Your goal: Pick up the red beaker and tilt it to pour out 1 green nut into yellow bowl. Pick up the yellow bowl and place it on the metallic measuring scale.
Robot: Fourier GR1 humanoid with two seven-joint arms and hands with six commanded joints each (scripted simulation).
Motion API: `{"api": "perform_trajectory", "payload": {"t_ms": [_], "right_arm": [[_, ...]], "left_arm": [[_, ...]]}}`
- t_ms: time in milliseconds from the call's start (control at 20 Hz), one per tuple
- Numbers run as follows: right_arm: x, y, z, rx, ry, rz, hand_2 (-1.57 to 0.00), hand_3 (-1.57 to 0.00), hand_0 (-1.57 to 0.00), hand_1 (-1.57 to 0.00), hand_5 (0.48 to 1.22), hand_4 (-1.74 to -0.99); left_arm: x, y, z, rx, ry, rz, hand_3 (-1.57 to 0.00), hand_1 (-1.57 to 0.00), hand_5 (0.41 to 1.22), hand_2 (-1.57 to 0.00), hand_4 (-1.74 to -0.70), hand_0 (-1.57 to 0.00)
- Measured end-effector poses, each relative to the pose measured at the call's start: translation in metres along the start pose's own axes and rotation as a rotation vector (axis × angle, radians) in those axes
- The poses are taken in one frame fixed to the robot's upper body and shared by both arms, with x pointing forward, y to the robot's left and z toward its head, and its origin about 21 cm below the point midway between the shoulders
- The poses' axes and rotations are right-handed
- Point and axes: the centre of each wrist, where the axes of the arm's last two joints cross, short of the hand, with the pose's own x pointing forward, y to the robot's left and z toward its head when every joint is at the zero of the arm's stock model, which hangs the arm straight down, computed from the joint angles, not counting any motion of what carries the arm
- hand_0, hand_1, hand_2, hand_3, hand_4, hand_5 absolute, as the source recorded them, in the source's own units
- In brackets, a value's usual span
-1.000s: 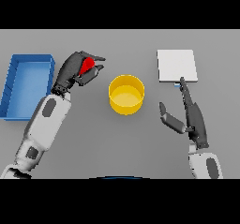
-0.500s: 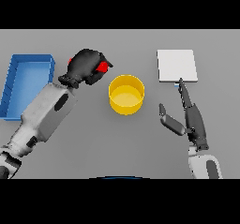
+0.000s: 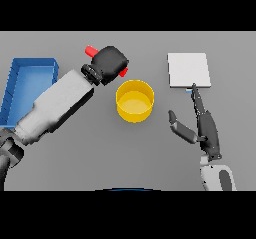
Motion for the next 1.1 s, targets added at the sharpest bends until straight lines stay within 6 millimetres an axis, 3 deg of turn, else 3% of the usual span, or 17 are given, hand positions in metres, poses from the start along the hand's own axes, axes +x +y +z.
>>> {"api": "perform_trajectory", "payload": {"t_ms": [400,1100], "right_arm": [[-0.003,0.003,0.0,-0.011,-0.023,0.011,0.0,0.0,0.0,0.0,0.647,-1.188],[-0.001,0.003,0.002,-0.012,-0.016,0.037,0.0,0.0,0.0,0.0,0.635,-1.16]], "left_arm": [[0.02,0.015,-0.017,-0.151,-0.057,-0.335,-1.57,-1.57,1.22,-1.57,-1.73,-1.57],[0.053,0.029,-0.034,-0.169,-0.155,-0.868,-1.57,-1.57,1.221,-1.57,-1.73,-1.57]]}}
